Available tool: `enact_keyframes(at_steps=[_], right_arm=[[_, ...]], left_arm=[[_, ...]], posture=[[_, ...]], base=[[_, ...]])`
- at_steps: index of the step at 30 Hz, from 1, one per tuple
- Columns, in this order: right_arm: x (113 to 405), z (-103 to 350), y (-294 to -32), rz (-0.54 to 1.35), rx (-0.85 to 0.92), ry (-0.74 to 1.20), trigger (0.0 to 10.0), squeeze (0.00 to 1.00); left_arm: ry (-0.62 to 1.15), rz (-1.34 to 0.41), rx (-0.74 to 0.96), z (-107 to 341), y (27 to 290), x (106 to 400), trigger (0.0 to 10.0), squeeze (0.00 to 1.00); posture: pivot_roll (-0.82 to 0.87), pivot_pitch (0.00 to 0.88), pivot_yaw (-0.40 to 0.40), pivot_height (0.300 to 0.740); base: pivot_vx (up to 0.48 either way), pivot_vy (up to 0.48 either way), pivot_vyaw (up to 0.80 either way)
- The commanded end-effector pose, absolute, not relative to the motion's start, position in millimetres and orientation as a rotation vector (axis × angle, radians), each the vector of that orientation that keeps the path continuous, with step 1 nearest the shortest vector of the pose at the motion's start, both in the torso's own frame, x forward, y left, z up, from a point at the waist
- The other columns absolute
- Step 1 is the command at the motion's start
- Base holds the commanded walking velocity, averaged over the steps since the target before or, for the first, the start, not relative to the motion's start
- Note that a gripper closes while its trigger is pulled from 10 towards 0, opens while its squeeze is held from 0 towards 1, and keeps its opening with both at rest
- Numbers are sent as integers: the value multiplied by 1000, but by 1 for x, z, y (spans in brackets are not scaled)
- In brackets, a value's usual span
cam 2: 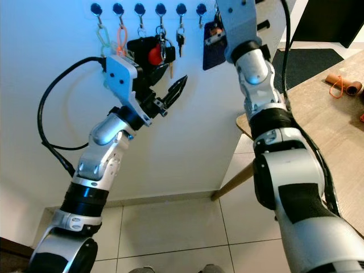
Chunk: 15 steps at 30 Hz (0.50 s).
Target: Hang keys on a hook
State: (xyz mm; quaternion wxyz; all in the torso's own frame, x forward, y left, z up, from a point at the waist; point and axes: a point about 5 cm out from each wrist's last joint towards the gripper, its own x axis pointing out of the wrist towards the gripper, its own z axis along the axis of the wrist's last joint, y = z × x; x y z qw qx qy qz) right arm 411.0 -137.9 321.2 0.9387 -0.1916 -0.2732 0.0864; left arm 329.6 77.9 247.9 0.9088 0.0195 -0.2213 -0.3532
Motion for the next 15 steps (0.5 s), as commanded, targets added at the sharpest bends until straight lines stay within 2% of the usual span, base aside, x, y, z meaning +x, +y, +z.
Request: enact_keyframes(at_steps=[1, 15], right_arm=[[409, 323, -138, 178, -372, -585, 10000, 0], [407, 306, -137, 187, -339, -553, 10000, 0]], left_arm=[[-458, -760, 40, 249, 73, 326, 10000, 0], [-450, -784, 50, 247, 70, 326, 10000, 0]], posture=[[29, 90, -45, 740], [28, 77, -40, 740]], base=[[0, 0, 0], [0, 0, 0]])
